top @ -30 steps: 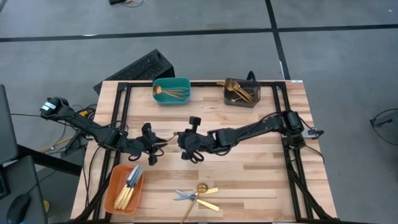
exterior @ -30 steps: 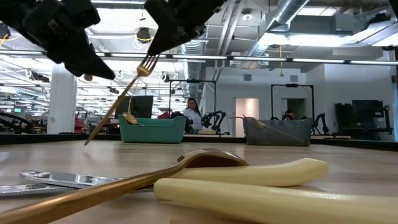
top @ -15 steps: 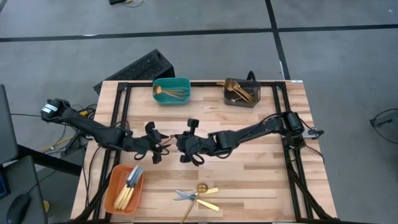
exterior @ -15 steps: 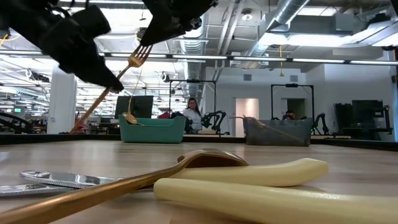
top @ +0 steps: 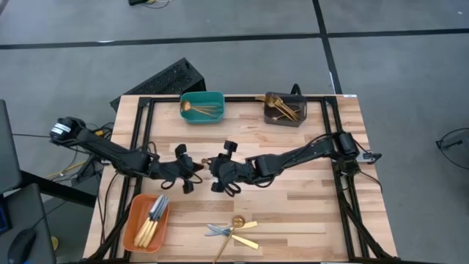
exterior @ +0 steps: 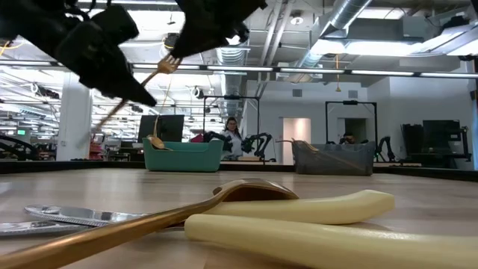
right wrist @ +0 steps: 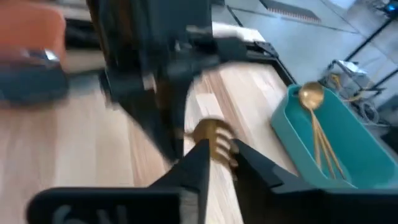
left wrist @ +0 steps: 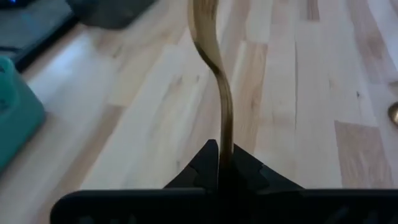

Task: Sort silverware by color (type)
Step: Put the gold fork into the black bin

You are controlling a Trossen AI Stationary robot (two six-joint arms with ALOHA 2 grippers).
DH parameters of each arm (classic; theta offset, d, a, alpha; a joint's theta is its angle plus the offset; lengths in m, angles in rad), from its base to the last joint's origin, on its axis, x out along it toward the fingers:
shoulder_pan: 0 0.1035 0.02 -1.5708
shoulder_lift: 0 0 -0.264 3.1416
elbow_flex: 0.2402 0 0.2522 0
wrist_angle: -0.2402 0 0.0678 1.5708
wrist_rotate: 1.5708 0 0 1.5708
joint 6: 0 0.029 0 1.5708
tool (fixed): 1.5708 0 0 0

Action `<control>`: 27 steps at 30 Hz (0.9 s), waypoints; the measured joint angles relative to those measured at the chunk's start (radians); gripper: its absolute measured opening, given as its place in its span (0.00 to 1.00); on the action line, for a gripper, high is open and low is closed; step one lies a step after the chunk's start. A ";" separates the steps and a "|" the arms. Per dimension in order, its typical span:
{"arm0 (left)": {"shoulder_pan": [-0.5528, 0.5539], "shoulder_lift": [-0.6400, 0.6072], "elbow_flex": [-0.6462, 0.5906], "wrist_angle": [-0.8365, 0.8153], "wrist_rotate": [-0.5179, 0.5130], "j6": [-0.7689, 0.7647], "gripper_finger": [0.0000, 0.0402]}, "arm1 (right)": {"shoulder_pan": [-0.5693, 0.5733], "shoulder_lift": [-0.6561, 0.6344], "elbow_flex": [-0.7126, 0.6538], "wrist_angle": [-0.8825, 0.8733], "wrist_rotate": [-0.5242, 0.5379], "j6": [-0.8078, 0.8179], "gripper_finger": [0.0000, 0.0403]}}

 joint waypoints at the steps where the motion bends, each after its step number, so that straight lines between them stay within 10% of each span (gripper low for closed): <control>1: -0.004 -0.017 0.000 -0.003 -0.013 0.009 0.01 | 0.005 -0.002 0.000 -0.045 0.008 0.010 0.25; 8: -0.033 -0.145 -0.003 -0.001 -0.098 0.065 0.00 | 0.040 -0.160 -0.095 -0.295 0.136 0.205 0.46; 12: -0.035 -0.171 -0.003 0.020 -0.213 0.072 0.00 | 0.049 -0.240 -0.228 -0.091 0.156 0.217 0.53; 20: -0.048 -0.081 -0.004 0.197 -0.391 0.115 0.00 | 0.037 -0.171 -0.495 0.849 0.147 0.179 0.54; 27: -0.049 0.004 -0.004 0.380 -0.371 0.224 0.00 | -0.016 -0.054 -0.457 1.063 0.028 0.216 0.52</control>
